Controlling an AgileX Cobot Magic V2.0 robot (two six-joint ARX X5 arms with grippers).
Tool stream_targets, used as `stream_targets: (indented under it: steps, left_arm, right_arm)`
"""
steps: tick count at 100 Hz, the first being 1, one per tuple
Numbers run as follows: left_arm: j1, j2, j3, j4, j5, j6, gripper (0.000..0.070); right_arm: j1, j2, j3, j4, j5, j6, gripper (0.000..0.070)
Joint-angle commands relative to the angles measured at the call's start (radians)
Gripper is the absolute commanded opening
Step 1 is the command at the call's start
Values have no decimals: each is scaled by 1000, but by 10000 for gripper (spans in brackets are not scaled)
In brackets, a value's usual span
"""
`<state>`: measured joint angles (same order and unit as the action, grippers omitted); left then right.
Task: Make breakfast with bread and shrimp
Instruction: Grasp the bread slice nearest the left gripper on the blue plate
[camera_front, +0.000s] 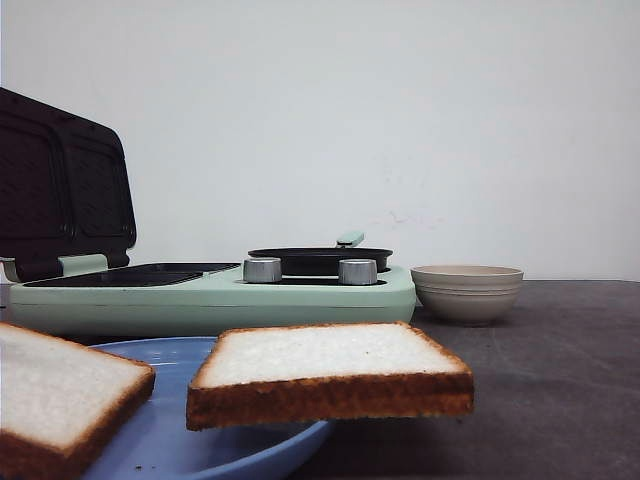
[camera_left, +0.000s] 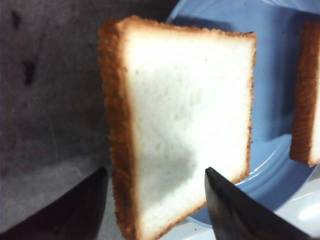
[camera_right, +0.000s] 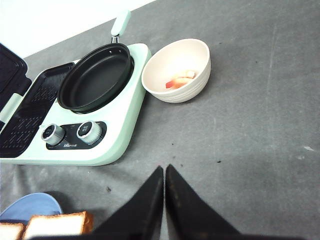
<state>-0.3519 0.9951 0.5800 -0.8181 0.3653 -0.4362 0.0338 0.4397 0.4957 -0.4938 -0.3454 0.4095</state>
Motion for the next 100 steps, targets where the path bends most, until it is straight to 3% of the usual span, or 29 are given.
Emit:
stream_targets:
  steps: [1, 23, 42, 100]
  left_arm:
    - [-5, 18, 2, 5, -2, 2, 311]
    - [-16, 41, 2, 22, -2, 2, 280]
    - [-30, 42, 2, 33, -2, 3, 0]
    - [-30, -25, 2, 31, -4, 12, 2]
  right_arm:
    - [3, 2, 17, 6, -4, 10, 0]
    - [3, 2, 17, 6, -4, 10, 0]
    - [3, 2, 16, 6, -4, 10, 0]
    - [3, 2, 16, 6, -4, 10, 0]
